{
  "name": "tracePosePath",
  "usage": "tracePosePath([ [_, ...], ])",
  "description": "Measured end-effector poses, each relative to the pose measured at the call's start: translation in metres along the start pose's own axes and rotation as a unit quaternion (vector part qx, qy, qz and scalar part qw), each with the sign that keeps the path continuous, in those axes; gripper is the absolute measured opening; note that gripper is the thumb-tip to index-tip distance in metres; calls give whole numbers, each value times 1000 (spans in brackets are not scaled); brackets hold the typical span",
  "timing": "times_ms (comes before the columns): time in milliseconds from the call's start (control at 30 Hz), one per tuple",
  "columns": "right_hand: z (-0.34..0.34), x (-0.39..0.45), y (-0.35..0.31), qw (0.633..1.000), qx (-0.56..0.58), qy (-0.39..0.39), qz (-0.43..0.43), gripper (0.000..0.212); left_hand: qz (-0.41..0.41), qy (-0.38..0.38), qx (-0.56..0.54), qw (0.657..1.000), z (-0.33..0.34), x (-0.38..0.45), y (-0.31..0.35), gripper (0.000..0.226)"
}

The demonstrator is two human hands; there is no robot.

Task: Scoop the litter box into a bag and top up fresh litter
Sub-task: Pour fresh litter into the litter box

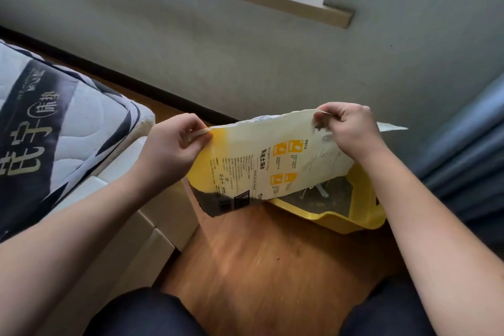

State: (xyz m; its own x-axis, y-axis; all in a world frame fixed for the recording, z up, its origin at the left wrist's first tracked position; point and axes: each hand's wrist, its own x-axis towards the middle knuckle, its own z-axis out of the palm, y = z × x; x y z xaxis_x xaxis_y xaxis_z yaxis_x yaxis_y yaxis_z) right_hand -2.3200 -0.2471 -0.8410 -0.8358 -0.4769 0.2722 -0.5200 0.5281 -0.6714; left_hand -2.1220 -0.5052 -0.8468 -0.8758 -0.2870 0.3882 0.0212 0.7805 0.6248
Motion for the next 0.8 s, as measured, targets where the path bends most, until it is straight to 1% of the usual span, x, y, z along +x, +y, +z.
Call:
tracePosePath([
  [233,5,-3,17,999,20,-26,17,23,40,-13,28,999,5,-3,-1,6],
  [433,9,-7,29,998,19,-44,39,26,54,-20,52,997,7,2,5,6],
  [667,-2,-2,27,999,34,-12,41,20,61,12,69,996,4,22,16,9],
  [800,-5,-3,28,998,31,6,54,21,70,21,49,996,7,34,16,8],
])
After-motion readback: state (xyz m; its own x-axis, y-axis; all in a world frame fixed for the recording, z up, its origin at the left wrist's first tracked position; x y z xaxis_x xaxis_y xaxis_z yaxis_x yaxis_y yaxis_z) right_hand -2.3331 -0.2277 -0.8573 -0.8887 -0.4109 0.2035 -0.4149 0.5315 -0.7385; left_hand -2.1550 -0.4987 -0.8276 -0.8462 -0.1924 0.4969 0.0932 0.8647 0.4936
